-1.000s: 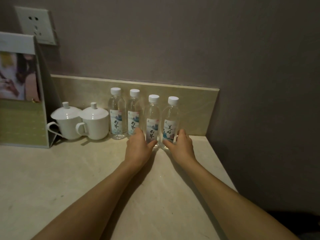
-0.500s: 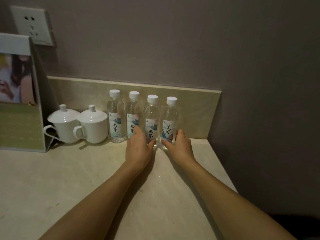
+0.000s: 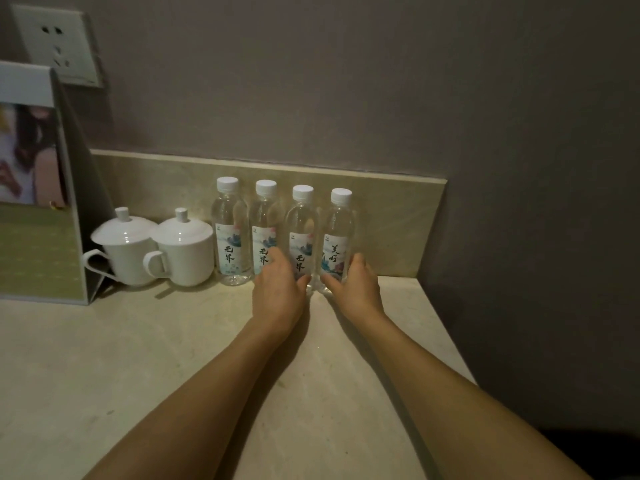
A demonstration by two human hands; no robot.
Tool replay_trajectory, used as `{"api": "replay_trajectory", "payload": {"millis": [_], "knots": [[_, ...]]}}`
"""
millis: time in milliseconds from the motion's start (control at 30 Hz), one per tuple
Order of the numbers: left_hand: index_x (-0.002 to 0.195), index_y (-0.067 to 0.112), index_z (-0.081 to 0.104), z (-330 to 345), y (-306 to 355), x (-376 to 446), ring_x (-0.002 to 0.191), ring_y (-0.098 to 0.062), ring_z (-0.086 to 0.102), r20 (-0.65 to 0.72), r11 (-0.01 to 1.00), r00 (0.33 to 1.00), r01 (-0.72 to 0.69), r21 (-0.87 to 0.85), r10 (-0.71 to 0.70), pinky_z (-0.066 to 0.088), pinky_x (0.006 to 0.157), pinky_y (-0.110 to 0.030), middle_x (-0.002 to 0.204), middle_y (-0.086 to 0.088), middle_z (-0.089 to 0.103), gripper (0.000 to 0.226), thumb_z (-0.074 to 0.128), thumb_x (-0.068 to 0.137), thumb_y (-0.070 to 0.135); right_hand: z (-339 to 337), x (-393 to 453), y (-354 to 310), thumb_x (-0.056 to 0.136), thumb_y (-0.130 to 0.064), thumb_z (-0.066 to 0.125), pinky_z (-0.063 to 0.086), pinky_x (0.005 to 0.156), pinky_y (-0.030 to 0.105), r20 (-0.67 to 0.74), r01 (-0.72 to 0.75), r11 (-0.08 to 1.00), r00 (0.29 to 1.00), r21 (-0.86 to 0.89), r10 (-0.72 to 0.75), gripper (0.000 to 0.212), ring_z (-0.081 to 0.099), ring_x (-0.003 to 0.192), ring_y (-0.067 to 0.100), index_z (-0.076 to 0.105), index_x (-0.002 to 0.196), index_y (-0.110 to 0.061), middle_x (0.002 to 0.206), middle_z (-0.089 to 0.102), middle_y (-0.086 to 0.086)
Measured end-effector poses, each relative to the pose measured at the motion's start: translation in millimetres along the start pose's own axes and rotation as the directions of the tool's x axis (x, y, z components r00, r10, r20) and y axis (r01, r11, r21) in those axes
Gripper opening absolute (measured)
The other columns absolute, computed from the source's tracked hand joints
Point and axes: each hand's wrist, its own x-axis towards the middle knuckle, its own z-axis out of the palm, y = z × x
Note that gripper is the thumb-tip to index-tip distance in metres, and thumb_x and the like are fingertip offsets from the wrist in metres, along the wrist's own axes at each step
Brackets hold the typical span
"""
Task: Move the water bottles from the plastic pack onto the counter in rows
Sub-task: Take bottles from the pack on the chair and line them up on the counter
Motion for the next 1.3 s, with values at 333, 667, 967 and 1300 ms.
{"api": "replay_trajectory", "payload": {"millis": [333, 667, 967, 1300], "knots": [[0.111, 0.007, 0.041, 1.7, 2.4, 2.5, 0.103, -0.038, 0.065, 0.016, 0.999, 1.0, -0.015, 0.03, 0.015, 0.056, 0.083, -0.049, 0.109, -0.019, 0.067, 0.041, 0.071, 0.089, 0.024, 0.5, 4.8, 0.7, 0.086, -0.037, 0.069, 0.052, 0.087, 0.051, -0.003, 0.013, 1.0, 1.0, -0.017, -0.013, 0.046, 0.057, 0.111, 0.031, 0.045, 0.115, -0.01, 0.124, 0.054, 0.011], [0.107, 0.008, 0.042, 4.4, 1.8, 4.8, 0.098, -0.037, 0.067, 0.0, 0.998, 0.999, -0.044, 0.046, 0.044, 0.056, 0.081, -0.05, 0.104, -0.017, 0.068, 0.034, 0.069, 0.09, 0.02, 4.9, 9.5, 1.0, 0.088, -0.036, 0.067, 0.052, 0.088, 0.051, -0.008, 0.007, 1.0, 1.0, -0.021, -0.007, 0.045, 0.057, 0.112, 0.03, 0.044, 0.118, -0.011, 0.126, 0.052, 0.01], [0.105, 0.01, 0.042, 5.2, 2.8, 5.3, 0.095, -0.034, 0.067, -0.008, 0.998, 0.999, -0.034, 0.054, 0.034, 0.057, 0.08, -0.049, 0.101, -0.015, 0.068, 0.032, 0.069, 0.09, 0.02, 6.9, 10.3, 2.8, 0.09, -0.034, 0.065, 0.052, 0.089, 0.051, -0.002, 0.02, 0.999, 1.0, -0.031, -0.02, 0.046, 0.055, 0.115, 0.029, 0.043, 0.123, -0.011, 0.129, 0.051, 0.01], [0.111, 0.007, 0.044, 1.6, 8.5, 0.7, 0.1, -0.035, 0.066, 0.001, 0.997, 0.997, 0.076, 0.009, -0.076, 0.046, 0.072, -0.037, 0.108, -0.016, 0.067, 0.039, 0.07, 0.09, 0.026, 2.6, 4.0, -7.0, 0.091, -0.031, 0.063, 0.049, 0.096, 0.049, 0.062, -0.057, 0.998, 0.996, -0.012, 0.057, 0.046, 0.055, 0.118, 0.033, 0.045, 0.125, -0.007, 0.131, 0.05, 0.012]]}}
